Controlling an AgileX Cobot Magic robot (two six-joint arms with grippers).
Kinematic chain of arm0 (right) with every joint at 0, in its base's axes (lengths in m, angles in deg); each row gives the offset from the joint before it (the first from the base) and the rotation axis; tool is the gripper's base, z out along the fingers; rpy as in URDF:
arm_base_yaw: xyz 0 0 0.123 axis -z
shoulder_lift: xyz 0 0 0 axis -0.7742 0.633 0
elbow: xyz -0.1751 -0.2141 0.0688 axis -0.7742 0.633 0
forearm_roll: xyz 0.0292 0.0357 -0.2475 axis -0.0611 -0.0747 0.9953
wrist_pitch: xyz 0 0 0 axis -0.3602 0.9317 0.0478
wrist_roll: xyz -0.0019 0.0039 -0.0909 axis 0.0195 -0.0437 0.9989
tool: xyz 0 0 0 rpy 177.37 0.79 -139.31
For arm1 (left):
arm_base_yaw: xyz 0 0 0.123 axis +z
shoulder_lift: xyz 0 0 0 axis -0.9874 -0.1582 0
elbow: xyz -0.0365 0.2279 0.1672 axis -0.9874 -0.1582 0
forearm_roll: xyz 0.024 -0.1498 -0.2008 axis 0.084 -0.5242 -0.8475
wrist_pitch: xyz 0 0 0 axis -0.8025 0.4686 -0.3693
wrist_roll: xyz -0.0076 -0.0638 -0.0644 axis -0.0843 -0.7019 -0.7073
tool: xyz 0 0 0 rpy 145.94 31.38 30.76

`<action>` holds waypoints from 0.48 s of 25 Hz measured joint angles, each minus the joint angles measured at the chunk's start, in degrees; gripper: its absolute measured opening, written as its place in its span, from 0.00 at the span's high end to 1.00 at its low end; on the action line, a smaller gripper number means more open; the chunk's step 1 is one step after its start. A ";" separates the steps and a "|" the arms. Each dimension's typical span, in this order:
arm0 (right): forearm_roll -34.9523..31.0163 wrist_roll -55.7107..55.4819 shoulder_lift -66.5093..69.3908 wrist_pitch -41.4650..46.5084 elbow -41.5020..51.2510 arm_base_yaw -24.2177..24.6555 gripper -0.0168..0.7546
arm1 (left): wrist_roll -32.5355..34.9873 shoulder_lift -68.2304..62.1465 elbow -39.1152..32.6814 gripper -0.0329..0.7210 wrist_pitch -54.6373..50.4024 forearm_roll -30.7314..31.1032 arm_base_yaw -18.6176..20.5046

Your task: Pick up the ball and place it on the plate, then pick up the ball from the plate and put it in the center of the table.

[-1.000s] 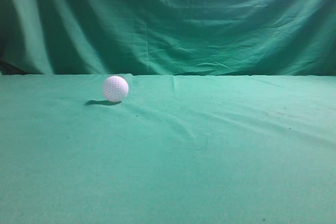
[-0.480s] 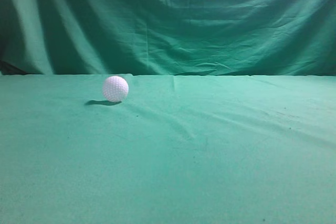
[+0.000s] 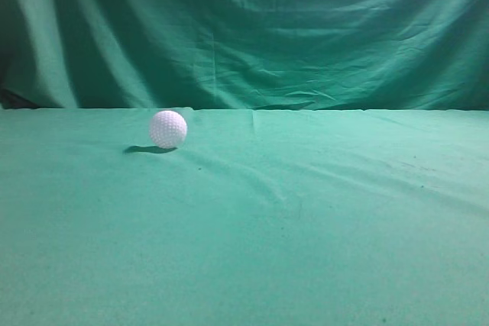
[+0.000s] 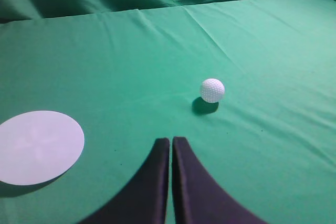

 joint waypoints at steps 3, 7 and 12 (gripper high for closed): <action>0.00 0.00 0.00 0.00 0.00 0.00 0.91 | 0.00 0.00 0.00 0.96 0.00 0.00 0.00; 0.00 0.00 0.00 0.00 0.00 0.00 0.91 | 0.10 0.00 0.00 0.96 0.00 0.00 0.00; 0.00 0.10 0.00 0.00 0.00 0.00 0.91 | 0.10 0.00 0.00 0.96 0.00 0.00 0.00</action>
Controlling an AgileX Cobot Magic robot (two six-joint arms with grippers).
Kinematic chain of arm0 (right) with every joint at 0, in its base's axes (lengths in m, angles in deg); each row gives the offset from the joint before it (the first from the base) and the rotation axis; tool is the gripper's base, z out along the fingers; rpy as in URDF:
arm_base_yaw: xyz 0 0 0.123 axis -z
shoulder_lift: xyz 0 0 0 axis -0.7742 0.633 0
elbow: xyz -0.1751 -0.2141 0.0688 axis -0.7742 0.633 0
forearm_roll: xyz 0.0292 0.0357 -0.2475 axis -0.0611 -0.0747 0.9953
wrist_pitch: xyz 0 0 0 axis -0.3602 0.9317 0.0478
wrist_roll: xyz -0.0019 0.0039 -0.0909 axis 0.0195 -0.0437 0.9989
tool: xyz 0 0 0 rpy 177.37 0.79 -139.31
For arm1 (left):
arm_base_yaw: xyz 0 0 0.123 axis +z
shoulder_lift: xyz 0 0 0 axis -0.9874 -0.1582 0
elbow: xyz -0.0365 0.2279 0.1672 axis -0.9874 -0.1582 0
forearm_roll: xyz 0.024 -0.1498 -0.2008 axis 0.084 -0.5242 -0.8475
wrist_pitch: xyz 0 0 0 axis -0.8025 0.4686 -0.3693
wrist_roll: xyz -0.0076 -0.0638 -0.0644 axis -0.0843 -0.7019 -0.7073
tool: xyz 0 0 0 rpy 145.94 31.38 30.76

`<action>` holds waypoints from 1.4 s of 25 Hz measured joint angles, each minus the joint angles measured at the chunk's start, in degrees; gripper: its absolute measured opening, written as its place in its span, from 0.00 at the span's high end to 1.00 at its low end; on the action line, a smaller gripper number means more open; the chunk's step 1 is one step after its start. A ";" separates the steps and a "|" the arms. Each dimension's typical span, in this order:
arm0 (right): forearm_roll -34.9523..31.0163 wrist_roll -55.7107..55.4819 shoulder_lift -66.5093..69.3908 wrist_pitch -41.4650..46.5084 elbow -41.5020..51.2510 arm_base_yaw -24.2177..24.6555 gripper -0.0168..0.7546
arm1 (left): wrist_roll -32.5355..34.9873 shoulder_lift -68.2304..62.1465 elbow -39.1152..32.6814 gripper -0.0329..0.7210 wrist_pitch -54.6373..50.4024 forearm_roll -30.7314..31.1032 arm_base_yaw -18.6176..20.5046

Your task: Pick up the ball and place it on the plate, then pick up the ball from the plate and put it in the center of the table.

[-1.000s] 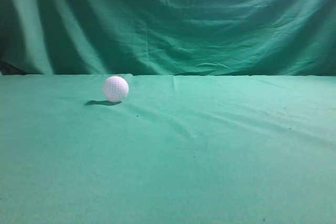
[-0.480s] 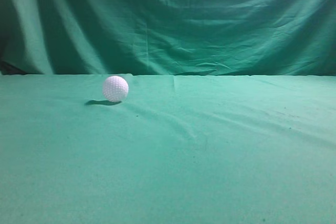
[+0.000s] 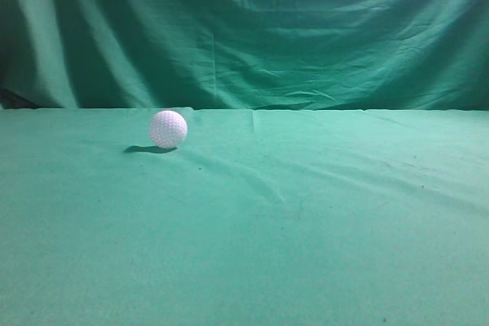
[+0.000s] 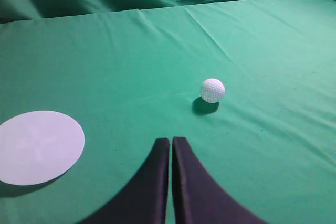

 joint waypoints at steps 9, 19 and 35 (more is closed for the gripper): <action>0.00 0.21 0.00 0.09 0.00 0.00 0.91 | 0.01 7.10 -1.71 0.96 -2.26 12.32 0.97; 0.00 0.32 0.00 0.23 0.00 0.00 0.91 | -2.78 16.85 -14.24 0.96 1.11 14.26 3.51; 0.00 0.32 0.00 0.23 0.00 0.00 0.91 | -6.12 16.92 -14.35 0.96 -1.15 18.38 6.25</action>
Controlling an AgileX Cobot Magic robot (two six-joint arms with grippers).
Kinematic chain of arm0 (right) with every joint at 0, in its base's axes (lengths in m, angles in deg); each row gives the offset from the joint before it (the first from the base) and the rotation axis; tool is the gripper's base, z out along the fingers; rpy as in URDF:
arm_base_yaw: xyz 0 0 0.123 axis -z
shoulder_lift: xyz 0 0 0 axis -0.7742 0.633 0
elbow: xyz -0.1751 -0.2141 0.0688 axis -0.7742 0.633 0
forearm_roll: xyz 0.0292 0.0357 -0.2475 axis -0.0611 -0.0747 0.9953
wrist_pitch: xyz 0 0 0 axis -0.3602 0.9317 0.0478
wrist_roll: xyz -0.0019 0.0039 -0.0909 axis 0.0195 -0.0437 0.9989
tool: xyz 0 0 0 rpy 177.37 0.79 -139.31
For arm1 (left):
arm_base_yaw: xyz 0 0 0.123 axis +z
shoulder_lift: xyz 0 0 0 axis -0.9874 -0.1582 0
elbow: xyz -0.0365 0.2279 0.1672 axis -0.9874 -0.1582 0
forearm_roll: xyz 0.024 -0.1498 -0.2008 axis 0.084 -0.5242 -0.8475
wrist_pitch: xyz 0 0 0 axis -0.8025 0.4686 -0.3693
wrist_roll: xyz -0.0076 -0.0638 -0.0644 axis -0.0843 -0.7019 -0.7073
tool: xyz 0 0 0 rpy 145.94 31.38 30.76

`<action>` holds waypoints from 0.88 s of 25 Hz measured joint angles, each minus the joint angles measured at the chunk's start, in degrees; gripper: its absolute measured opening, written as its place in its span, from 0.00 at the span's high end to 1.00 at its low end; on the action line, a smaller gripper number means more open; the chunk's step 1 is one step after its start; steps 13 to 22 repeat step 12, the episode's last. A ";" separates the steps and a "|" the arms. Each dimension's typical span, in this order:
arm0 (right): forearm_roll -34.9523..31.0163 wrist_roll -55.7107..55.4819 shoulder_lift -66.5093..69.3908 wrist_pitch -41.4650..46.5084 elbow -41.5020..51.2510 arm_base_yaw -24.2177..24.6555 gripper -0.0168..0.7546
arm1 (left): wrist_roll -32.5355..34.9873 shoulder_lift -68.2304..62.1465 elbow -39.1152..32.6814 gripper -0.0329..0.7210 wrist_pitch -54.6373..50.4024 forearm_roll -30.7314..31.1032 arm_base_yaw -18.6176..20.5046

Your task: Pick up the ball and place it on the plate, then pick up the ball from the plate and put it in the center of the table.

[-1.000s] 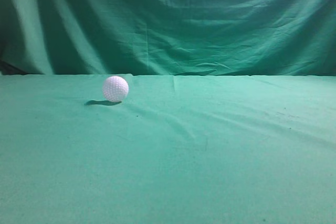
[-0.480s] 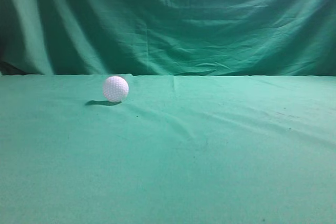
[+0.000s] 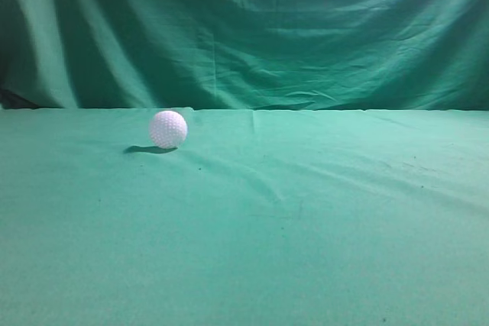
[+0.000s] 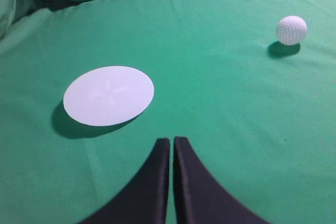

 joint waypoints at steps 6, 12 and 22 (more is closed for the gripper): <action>0.00 0.00 0.00 0.00 0.00 0.00 0.91 | -3.49 0.00 0.00 0.96 -0.10 0.00 0.00; 0.00 0.00 0.00 0.00 0.00 0.00 0.91 | -3.57 0.00 0.00 0.96 -0.10 0.00 0.00; 0.00 0.00 0.00 0.00 0.00 0.00 0.91 | -3.57 0.00 0.00 0.96 -0.10 0.00 0.00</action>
